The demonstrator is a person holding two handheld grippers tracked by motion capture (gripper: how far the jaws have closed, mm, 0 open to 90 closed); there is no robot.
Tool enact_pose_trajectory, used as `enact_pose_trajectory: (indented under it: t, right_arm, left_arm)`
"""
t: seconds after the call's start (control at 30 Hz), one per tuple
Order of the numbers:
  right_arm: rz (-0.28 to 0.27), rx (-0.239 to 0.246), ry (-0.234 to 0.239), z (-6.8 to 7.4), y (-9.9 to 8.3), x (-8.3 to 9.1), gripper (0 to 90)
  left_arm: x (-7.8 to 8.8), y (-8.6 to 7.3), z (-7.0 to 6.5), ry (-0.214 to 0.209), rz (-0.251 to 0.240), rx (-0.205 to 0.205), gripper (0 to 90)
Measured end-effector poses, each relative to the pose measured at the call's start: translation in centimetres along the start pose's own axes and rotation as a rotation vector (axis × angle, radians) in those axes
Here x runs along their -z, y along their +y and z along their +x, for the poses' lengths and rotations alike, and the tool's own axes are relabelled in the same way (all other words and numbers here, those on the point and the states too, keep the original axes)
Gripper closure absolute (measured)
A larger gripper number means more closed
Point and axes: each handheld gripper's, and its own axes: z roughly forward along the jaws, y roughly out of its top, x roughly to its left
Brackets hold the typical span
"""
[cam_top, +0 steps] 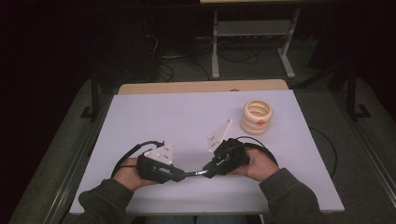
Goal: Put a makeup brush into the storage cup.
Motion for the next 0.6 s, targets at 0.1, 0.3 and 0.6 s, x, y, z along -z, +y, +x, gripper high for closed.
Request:
enact_pose_trajectory:
  t: [0.1,0.3,0.6]
  right_arm:
    - [0.052,0.009,0.012,-0.1,0.5,-0.3,76.5]
    - [0.156,0.043,-0.015,0.3,1.8,-0.5,76.5]
    - [0.133,0.05,-0.037,0.5,2.5,0.1,75.9]
  left_arm:
    - [-0.4,0.1,-0.1,-0.018,0.028,0.011,71.5]
    - [-0.9,0.4,-0.2,-0.02,0.054,0.008,71.4]
    - [-0.4,0.2,-0.1,0.016,0.013,0.023,79.6]
